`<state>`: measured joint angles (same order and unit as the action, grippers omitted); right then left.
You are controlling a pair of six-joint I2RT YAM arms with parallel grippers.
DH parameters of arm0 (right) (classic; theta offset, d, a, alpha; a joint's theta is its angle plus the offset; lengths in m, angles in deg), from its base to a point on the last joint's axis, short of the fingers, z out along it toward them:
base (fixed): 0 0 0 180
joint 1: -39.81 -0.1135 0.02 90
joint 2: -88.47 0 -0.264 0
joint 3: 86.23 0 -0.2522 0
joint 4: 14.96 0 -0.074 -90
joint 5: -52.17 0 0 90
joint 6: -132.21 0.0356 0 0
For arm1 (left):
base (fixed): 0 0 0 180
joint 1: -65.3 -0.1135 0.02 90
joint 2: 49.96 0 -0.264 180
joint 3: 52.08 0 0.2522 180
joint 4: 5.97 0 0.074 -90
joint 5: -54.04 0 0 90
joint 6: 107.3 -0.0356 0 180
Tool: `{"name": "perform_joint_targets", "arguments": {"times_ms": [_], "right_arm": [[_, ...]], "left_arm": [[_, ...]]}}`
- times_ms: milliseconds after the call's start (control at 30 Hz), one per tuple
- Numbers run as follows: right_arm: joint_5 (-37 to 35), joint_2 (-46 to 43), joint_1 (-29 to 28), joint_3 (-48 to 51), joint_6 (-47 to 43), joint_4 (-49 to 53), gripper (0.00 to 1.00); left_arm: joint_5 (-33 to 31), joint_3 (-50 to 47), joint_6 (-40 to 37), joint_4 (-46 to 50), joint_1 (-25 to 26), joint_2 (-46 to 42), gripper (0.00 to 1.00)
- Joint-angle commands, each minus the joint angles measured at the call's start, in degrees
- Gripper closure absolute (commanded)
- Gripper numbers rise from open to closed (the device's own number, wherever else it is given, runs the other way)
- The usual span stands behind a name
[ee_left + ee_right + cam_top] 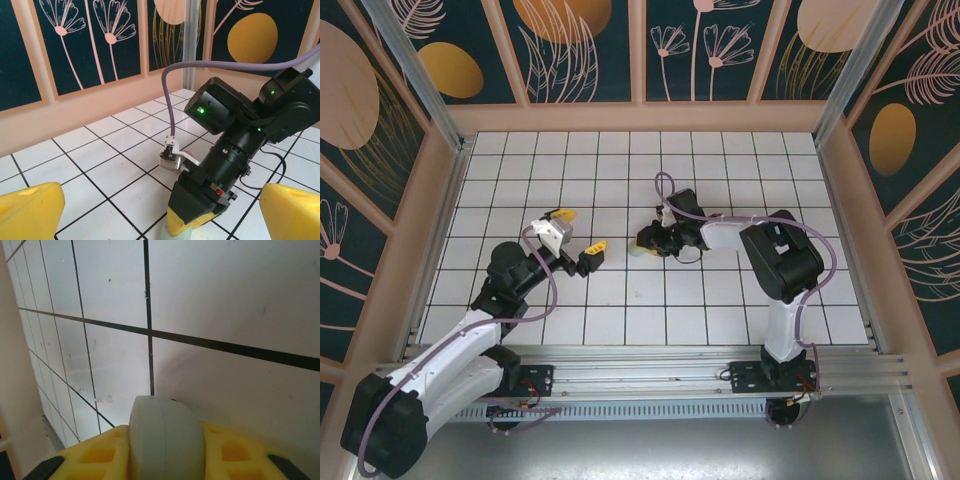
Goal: Insert wireless bluetooth earbuds into charging case
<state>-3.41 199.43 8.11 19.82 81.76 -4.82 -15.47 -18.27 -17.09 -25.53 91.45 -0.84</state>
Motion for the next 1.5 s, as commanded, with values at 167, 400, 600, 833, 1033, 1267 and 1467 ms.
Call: {"name": "perform_joint_targets", "arguments": {"times_ms": [167,400,600,833,1033,1267,1467], "right_arm": [[-11.2,-6.1,0.0,-1.3,-6.7,9.1,0.45],[-23.3,-16.2,2.7,-2.3,-13.7,16.1,0.17],[-34.9,-28.1,7.6,3.1,-19.3,11.8,0.13],[-40.5,-41.2,20.4,21.0,-27.6,-10.4,0.05],[-45.1,-39.5,28.6,33.0,-27.7,-27.6,0.01],[-40.9,-33.4,31.5,34.4,-31.6,-38.4,0.01],[-39.8,-32.2,31.9,39.6,-37.0,-56.0,0.01]], "left_arm": [[-3.3,-0.4,-0.1,0.9,-0.1,-1.2,0.01],[-22.2,4.3,0.6,11.1,-0.7,2.0,0.01],[-31.4,3.7,4.3,8.0,-6.3,5.6,0.01],[-46.6,-2.3,5.3,-3.4,-11.6,11.5,0.01],[-49.7,-5.8,4.2,-17.8,-15.1,20.7,0.01],[-46.5,-8.5,0.1,-37.1,-16.5,29.5,0.01],[-45.1,-10.2,2.2,-44.0,-19.1,34.2,0.01]]}}
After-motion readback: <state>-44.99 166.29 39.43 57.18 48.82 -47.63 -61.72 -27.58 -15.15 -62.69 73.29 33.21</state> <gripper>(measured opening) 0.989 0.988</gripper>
